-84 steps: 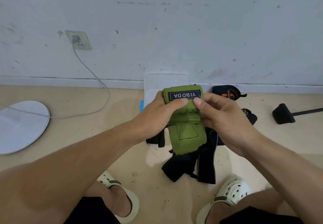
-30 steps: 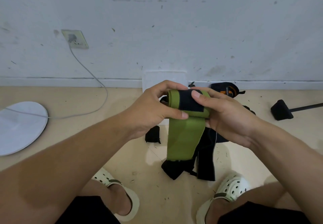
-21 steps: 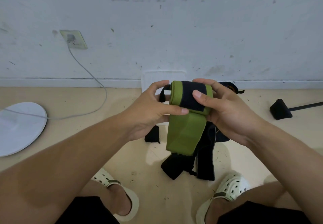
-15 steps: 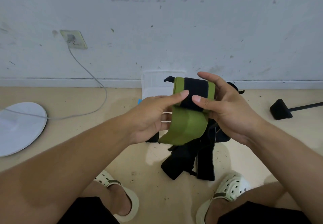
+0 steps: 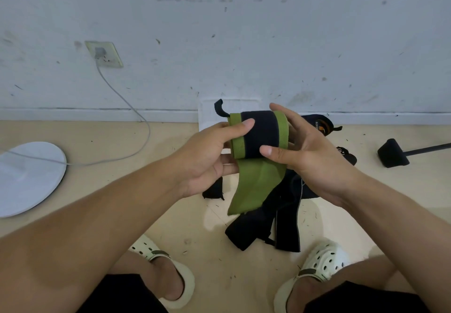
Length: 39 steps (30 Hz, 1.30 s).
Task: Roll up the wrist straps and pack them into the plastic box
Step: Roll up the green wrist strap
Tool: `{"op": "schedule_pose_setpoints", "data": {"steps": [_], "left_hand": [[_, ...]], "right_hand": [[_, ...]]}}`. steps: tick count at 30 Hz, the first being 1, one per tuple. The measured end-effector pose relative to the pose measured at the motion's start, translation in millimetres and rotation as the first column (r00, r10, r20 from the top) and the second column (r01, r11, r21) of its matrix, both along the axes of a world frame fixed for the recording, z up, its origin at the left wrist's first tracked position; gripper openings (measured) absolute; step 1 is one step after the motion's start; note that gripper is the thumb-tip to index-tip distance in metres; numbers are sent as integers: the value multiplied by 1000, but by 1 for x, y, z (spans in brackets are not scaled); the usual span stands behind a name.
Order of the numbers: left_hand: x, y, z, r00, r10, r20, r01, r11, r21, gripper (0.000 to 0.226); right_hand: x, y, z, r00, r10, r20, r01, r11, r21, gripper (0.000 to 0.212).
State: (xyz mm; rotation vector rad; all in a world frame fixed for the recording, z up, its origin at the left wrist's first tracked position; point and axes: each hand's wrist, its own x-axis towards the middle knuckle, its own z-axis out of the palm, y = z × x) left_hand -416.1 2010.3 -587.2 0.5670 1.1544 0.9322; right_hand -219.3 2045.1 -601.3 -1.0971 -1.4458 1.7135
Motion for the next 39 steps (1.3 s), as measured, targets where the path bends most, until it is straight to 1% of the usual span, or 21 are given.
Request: {"op": "schedule_pose_setpoints", "data": {"steps": [3,5,6,10,13,15,16,19,21,24,27,30,35,37,39], "left_hand": [[-2,2,-2,1000,20,3,-20,999,27,44],[-2,2,-4,1000,15,6,-15,999,50,46],[-2,1,-5,1000,4,-4,-4,998,64,47],[-2,1,-10,996,-7,-88,16,994,106,49],[3,-2,-9,997,-8,-78,17,993,121,43],[10,-5,-8,999,-29,-37,33,993,115,35],[13,-6,-9,1000,-16,-12,17,995,94,36],[21,-9,-17,995,98,24,-98,995,34,34],[24,-10,-23,990,139,24,-140,990,19,38],[23,-11,-25,990,143,-13,-143,989,21,48],[20,-10,-23,990,137,-22,-137,990,17,42],[17,-8,-17,991,128,-35,-128,992,3,34],[10,-5,-7,990,-2,-141,-1,1000,-18,29],[9,-5,-5,990,-6,-139,1,999,-33,27],[7,-5,-4,992,-4,-122,0,999,-37,26]], "right_hand": [[-2,0,2,999,21,-47,-25,997,-75,57],[-3,0,4,998,22,-61,-28,994,-107,47],[-3,-1,5,998,8,-65,-17,992,-128,47],[-4,-2,3,997,-34,-67,21,980,-199,60],[-6,-4,1,993,-72,-88,53,978,-202,54],[-8,-7,-1,992,-92,-87,74,980,-187,50],[-9,-9,-3,992,-95,-81,80,981,-179,48],[-16,-17,-9,992,-105,-71,90,979,-185,43],[-20,-21,-12,991,-113,-73,95,973,-212,42],[-24,-23,-12,988,-123,-96,96,965,-245,36],[-22,-22,-10,990,-124,-63,108,970,-218,35],[-20,-18,-8,991,-111,-80,94,976,-194,40],[-17,-12,-5,992,-114,-60,109,991,-80,47],[-15,-10,-7,992,-115,-47,112,992,-61,52],[-14,-10,-8,992,-118,-46,114,991,-75,58]]}}
